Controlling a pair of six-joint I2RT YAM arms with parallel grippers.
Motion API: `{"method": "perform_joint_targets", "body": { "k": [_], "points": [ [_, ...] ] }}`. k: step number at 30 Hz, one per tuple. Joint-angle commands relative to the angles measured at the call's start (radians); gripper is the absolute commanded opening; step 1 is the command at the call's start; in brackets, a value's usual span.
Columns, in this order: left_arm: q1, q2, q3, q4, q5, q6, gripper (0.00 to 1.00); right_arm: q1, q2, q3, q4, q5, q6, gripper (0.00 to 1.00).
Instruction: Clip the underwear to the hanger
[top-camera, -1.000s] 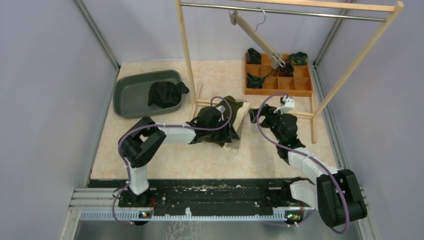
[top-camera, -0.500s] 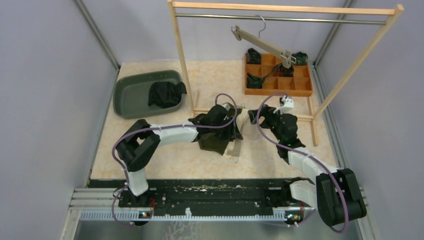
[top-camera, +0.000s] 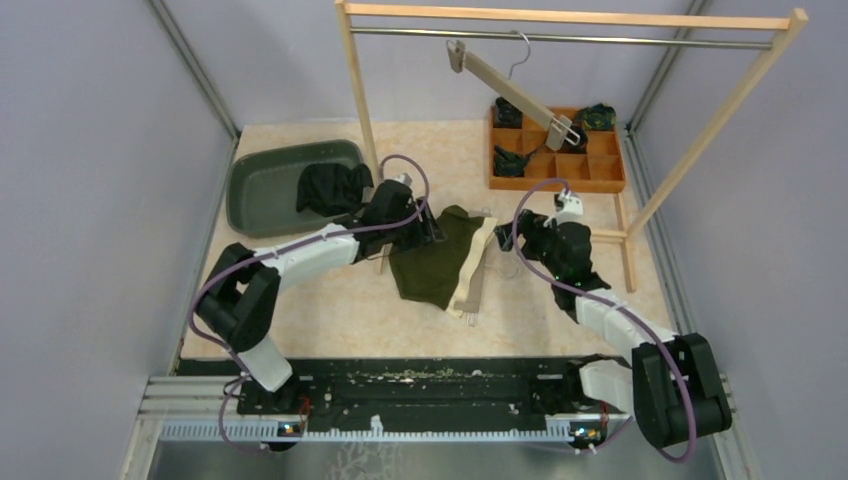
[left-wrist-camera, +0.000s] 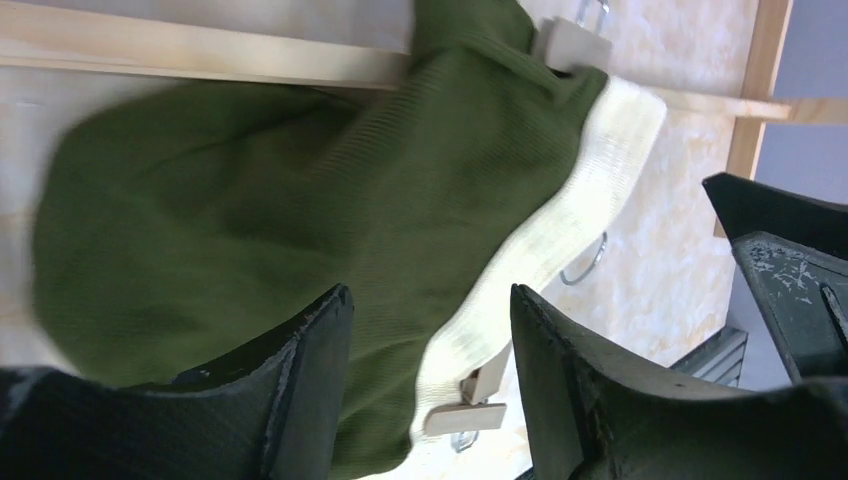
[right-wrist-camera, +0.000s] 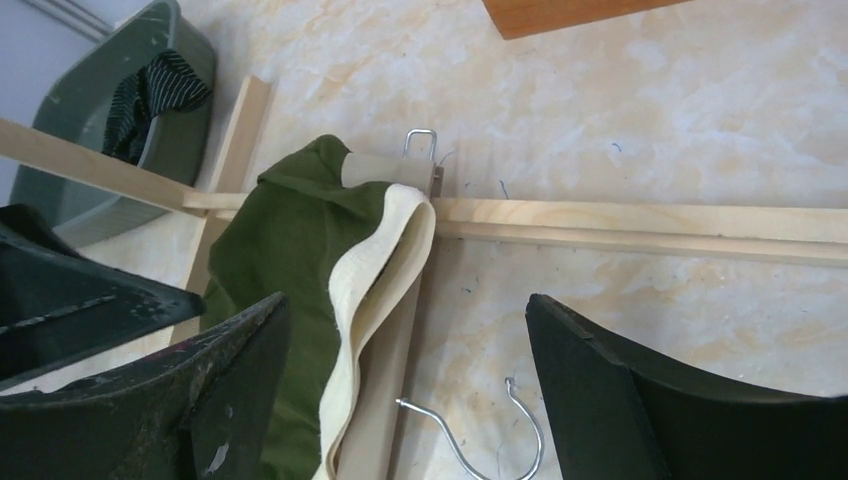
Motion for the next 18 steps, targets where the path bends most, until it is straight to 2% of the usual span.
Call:
{"method": "perform_joint_targets", "body": {
  "k": [1,8,18],
  "points": [
    [0.073,-0.067,-0.068,-0.037,-0.005,0.027,0.65,-0.006,0.029,0.091,-0.106,0.041,0.014,0.87],
    [0.115,-0.005,-0.076,0.013,0.026,0.045,0.68,-0.017,0.129,0.112,-0.129,0.061,0.056,0.89],
    [0.148,0.138,0.041,0.077,0.061,0.076,0.68,-0.065,0.29,0.139,0.027,0.013,0.064,0.89]
  ]
}}
